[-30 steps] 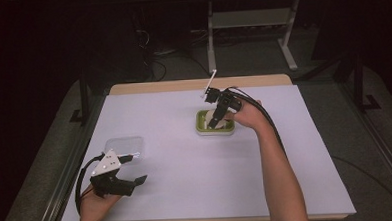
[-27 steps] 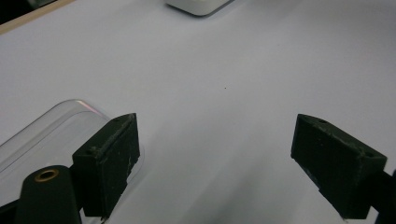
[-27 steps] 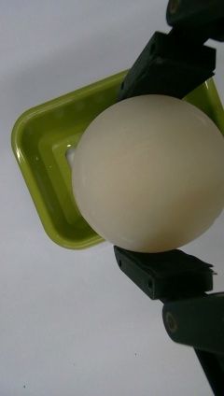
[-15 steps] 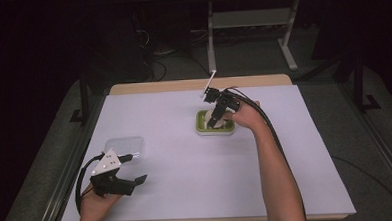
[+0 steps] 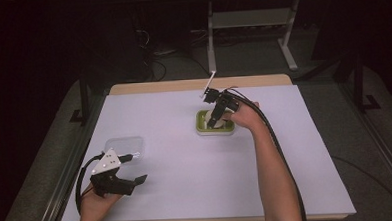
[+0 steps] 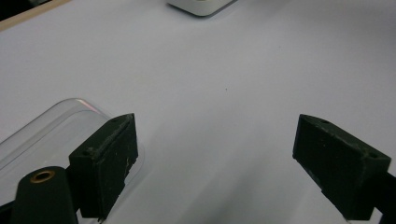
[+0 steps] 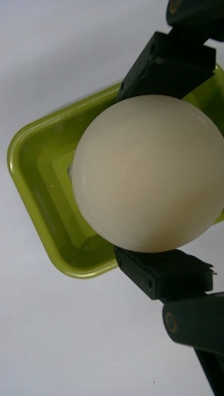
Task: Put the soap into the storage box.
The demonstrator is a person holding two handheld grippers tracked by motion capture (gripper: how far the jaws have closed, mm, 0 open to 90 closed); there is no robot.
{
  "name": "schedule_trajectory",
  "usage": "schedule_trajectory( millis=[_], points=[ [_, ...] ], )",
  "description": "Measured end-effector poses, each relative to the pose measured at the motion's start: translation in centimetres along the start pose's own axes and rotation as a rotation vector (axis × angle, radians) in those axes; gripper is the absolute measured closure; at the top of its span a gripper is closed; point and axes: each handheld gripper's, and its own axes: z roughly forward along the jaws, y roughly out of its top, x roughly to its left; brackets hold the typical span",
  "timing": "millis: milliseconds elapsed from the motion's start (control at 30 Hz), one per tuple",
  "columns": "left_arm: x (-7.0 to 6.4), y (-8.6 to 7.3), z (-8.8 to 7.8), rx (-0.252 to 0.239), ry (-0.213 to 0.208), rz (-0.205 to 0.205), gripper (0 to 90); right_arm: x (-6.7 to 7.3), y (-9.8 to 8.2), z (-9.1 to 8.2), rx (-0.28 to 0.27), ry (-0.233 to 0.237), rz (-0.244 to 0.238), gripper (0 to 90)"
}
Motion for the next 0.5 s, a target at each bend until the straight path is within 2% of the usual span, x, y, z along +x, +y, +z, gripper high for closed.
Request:
schedule_trajectory(
  millis=[500],
  points=[
    [0.08, -0.03, -0.02, -0.003, 0.001, 0.004, 13.6, -0.39, -0.04, 0.75, 0.018, -0.002, 0.009, 24.1]
  ],
)
